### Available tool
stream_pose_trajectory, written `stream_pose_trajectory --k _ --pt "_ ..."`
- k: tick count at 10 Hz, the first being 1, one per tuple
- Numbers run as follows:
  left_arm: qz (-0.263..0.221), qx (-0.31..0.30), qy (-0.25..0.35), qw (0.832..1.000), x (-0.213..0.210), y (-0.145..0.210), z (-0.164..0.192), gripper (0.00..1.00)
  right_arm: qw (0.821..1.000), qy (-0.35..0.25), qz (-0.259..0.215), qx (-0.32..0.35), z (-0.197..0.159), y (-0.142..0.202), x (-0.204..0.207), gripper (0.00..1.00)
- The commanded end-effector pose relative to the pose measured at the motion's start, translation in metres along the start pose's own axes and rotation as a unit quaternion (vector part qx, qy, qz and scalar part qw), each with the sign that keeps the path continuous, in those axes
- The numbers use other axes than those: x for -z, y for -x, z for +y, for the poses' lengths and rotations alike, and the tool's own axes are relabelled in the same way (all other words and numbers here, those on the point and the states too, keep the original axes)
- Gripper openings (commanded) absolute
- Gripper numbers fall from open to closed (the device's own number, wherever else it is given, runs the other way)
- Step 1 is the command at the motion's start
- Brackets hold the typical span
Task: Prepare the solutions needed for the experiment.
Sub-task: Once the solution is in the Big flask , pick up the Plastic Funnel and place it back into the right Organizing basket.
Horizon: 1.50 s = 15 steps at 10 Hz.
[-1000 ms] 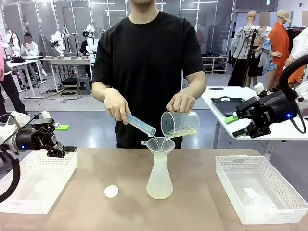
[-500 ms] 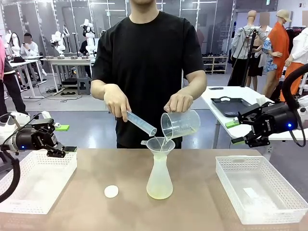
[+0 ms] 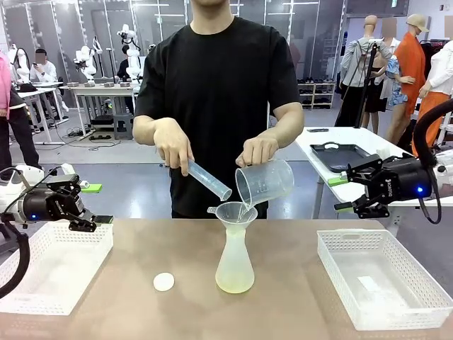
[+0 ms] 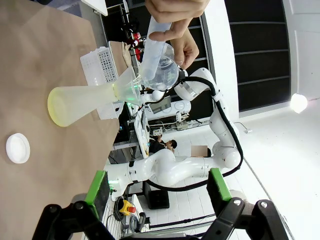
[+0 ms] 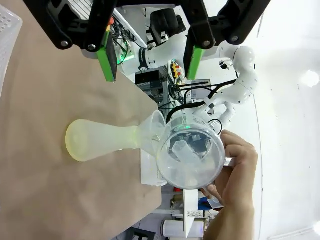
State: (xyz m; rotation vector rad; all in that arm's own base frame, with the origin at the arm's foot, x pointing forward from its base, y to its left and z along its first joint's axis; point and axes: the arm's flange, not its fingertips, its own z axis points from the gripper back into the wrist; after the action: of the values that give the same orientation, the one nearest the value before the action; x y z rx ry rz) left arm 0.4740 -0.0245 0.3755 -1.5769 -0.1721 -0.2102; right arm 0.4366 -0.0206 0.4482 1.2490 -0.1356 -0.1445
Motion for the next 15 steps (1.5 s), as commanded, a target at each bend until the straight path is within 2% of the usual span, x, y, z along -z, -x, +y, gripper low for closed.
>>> stream_pose_trajectory --k 1,2,15 --pt "-0.008 0.002 0.004 1.0 0.0025 -0.0026 -0.0014 1.0 0.999 -0.003 -0.027 -0.028 -0.0038 -0.0035 0.0033 0.68" --pt "-0.008 0.002 0.004 1.0 0.0025 -0.0026 -0.0014 1.0 1.0 0.0 0.0 0.0 0.0 0.0 0.0 0.68" --pt "-0.008 0.002 0.004 1.0 0.0025 -0.0026 -0.0014 1.0 1.0 0.0 0.0 0.0 0.0 0.0 0.0 0.68"
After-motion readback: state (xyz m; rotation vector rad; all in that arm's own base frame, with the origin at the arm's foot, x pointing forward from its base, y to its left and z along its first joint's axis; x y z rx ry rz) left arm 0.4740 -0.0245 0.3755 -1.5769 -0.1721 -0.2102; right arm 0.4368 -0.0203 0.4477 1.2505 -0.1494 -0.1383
